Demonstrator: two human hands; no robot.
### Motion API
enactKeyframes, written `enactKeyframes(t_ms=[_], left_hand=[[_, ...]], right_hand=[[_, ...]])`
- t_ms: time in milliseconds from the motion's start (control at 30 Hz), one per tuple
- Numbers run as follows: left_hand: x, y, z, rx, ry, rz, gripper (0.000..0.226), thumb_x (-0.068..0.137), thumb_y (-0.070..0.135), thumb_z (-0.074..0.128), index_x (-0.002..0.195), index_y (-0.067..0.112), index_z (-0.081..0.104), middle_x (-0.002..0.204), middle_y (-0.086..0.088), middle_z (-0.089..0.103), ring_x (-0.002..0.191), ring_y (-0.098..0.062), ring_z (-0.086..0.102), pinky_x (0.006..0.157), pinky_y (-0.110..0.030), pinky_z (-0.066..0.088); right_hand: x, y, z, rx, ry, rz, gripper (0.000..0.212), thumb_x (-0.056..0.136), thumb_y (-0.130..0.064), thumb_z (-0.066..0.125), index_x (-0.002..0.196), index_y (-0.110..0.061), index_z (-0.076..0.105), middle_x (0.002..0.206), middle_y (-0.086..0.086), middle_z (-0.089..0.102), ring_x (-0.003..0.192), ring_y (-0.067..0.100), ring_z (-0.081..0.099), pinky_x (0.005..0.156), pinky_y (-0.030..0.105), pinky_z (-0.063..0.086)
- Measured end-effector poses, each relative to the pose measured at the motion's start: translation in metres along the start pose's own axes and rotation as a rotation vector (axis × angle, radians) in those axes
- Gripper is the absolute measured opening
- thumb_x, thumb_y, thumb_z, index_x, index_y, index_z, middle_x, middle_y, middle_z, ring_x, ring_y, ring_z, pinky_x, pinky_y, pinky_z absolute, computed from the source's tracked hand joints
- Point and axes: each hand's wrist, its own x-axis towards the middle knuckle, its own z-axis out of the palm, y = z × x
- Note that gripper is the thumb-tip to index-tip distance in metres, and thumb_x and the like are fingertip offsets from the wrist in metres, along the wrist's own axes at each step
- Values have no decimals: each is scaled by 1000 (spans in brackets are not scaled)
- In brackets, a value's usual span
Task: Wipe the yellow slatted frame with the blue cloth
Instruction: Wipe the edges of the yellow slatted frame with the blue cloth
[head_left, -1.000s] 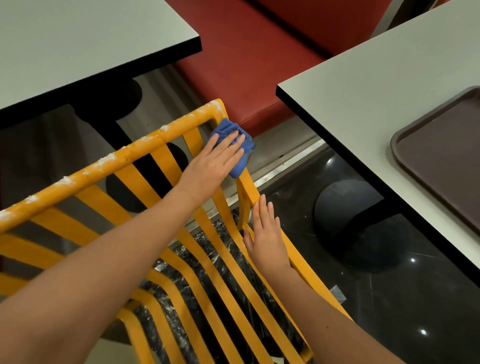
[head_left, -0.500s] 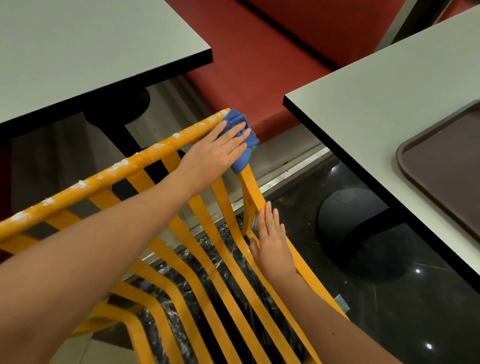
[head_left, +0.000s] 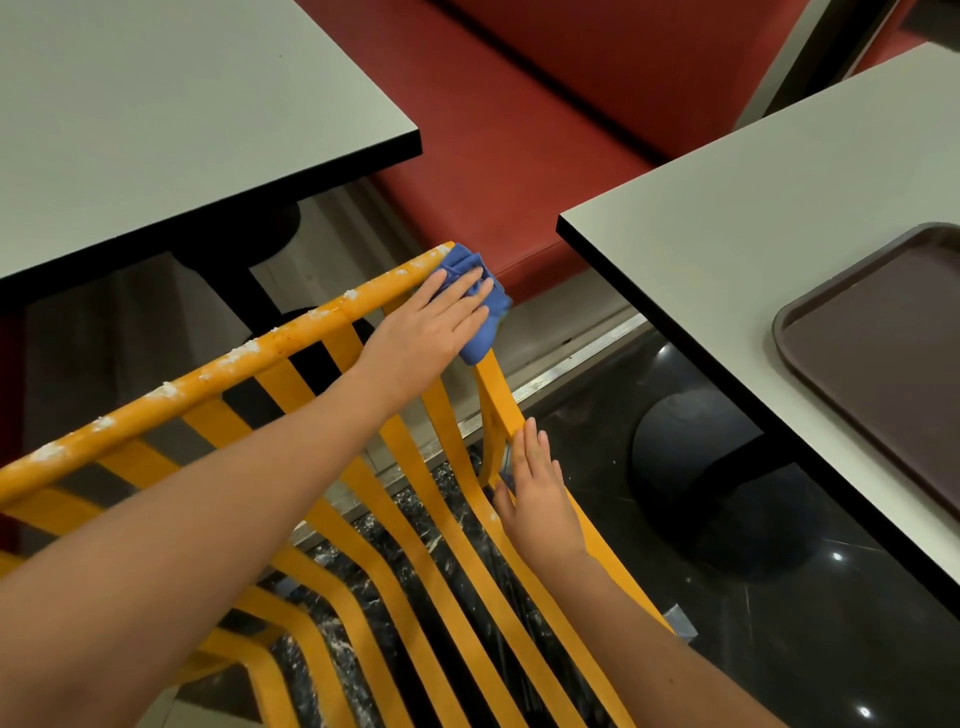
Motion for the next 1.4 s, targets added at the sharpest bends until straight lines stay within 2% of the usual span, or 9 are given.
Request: enactKeyframes(t_ms=[167, 333, 500, 633, 733, 867, 1100, 1233, 1400], left_hand=[[3, 3, -3, -81, -15, -64, 55, 80, -2, 22, 117, 2, 62, 131, -16, 55, 123, -31, 50, 103, -46, 35], [0, -9, -9, -161, 21, -49, 43, 84, 0, 29, 105, -3, 66, 129, -20, 55, 122, -33, 51, 103, -46, 33], [0, -9, -12, -240, 22, -67, 24, 84, 2, 49, 99, -3, 67, 123, -20, 60, 118, -33, 54, 103, -41, 32], [-1, -11, -26, -364, -1, -281, 37, 86, -1, 60, 122, -2, 56, 139, -20, 45, 132, -24, 38, 109, -25, 27], [-13, -17, -38, -343, -110, -300, 48, 79, 9, 69, 122, -5, 55, 136, -27, 44, 130, -38, 38, 102, -44, 38], [-36, -27, -43, -157, -170, -464, 54, 86, 29, 52, 129, -4, 48, 133, -25, 48, 128, -39, 41, 104, -50, 34], [-47, -15, -37, -179, -158, -633, 46, 93, 21, 30, 120, -3, 58, 118, -20, 62, 108, -32, 61, 96, -45, 45], [-46, -13, -35, -249, -126, -672, 42, 93, 19, 34, 121, -3, 58, 120, -20, 61, 110, -32, 60, 96, -45, 44], [-45, -12, -37, -318, -80, -721, 38, 91, 14, 45, 123, -3, 56, 125, -20, 59, 115, -32, 57, 101, -45, 39]], right_hand=[[23, -44, -47, 538, 308, 51, 51, 100, -20, 40, 148, -15, 22, 156, -2, 23, 139, 4, 23, 104, 5, 13], [77, -74, -72, 1205, 302, 352, 41, 98, -20, 46, 139, -16, 44, 134, 6, 55, 116, 18, 56, 100, 43, 48], [101, -82, -84, 1454, 247, 424, 32, 96, -6, 47, 126, -12, 54, 113, 13, 64, 102, 29, 65, 86, 47, 55], [104, -93, -89, 1423, 275, 385, 20, 92, -5, 47, 94, -18, 63, 102, 12, 66, 102, 31, 64, 92, 48, 52], [105, -98, -95, 1255, 279, 372, 19, 91, -4, 51, 107, -10, 60, 103, 10, 63, 101, 25, 62, 84, 33, 51], [108, -110, -95, 965, 465, 333, 44, 87, 2, 57, 127, -8, 43, 128, 11, 45, 113, 21, 52, 95, 30, 47], [105, -121, -71, 615, 643, 335, 10, 91, -4, 51, 101, -7, 50, 110, 6, 42, 101, 26, 50, 78, 31, 46], [100, -140, -57, 807, 649, 186, 37, 94, -14, 49, 128, 1, 41, 137, 14, 36, 121, 27, 45, 99, 32, 41], [100, -147, -45, 587, 524, 80, 78, 94, -37, 49, 146, 4, 9, 156, 23, 0, 145, 34, -2, 118, 43, 4]])
